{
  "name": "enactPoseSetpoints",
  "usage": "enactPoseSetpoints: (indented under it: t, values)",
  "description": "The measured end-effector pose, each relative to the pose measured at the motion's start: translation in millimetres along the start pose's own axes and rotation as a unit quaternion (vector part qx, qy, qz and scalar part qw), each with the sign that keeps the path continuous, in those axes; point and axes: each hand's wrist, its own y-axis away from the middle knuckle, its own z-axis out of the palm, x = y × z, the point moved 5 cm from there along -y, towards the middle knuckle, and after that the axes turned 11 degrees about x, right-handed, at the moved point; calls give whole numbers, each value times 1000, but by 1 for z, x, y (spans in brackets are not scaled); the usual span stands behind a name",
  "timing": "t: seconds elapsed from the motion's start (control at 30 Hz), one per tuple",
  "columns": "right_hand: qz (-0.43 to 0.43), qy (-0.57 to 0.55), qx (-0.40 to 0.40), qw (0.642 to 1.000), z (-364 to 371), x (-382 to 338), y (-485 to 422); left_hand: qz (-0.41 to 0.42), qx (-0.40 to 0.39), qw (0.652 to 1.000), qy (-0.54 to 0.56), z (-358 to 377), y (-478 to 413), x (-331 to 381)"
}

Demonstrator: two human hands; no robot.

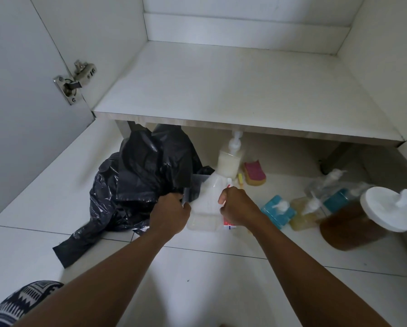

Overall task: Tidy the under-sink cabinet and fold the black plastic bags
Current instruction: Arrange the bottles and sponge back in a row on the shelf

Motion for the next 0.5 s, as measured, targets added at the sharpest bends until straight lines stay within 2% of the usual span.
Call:
enactPoseSetpoints:
  t: [0.07, 0.17, 0.33, 0.43, 0.5]
  values:
    - [6, 2, -9, 1000, 0, 1, 1, 8, -14, 1000, 6, 1, 1, 0]
    - [0, -7, -4, 1000, -5, 1, 3, 35, 8, 999, 0, 0, 2, 5]
    - [11, -21, 76, 997, -35, 8, -6, 69, 75, 994, 42, -4, 13, 38]
    - [8, 11, 111, 994, -58, 17, -17, 173, 81, 980, 60, 6, 23, 77]
    - [-18, 45, 110, 993, -66, 19, -27, 280, 77, 957, -7, 20, 29, 103]
